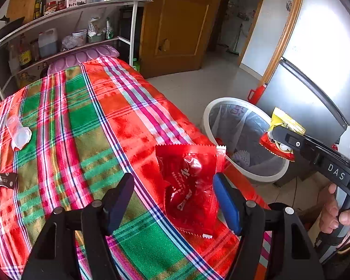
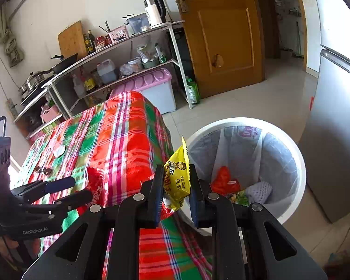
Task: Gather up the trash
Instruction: 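Carry the yellow wrapper and red wrapper in both tools over the bin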
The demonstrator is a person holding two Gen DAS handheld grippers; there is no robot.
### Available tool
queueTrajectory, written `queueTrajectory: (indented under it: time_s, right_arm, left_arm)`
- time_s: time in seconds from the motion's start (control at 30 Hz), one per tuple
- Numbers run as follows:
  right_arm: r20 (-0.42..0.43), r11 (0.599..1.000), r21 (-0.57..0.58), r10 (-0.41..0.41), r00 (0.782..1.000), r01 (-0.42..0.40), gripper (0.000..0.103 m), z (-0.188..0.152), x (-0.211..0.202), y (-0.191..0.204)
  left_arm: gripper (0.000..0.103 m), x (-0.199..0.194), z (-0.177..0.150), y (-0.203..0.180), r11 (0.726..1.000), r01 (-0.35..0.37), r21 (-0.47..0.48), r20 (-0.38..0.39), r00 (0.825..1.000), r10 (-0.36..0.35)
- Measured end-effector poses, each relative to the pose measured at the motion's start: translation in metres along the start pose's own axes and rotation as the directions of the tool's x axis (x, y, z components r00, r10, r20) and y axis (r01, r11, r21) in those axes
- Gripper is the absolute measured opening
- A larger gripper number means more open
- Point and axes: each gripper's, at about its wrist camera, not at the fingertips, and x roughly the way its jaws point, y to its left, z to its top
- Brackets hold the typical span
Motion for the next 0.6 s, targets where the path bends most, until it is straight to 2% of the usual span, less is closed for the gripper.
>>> queueTrajectory:
  time_s: [0.27,0.47,0.53,0.6]
  right_arm:
    - [-0.044,0.997,-0.06,0.038,0.998,-0.041,0.02,-0.016,0.007,0.026]
    - [-0.08,0.996,-0.069,0.056,0.995,-0.062,0.019,-0.025,0.017,0.035]
    - [-0.086,0.995,-0.071,0.058,0.995,-0.064,0.02,-0.026,0.019,0.037]
    - [-0.087,0.995,-0.07,0.06,0.994,-0.066,0.019,-0.027,0.02,0.037]
  left_arm:
    - [0.072,0.016,-0.004,0.0,1.0,-0.026,-0.009,-0.037,0.999,0.025]
    - [0.071,0.019,-0.004,0.0,0.999,-0.036,0.0,-0.035,0.999,0.036]
    - [0.069,0.02,-0.004,-0.001,0.999,-0.051,0.008,-0.038,0.998,0.051]
    - [0.059,0.02,-0.005,-0.002,0.997,-0.07,0.026,-0.034,0.997,0.071]
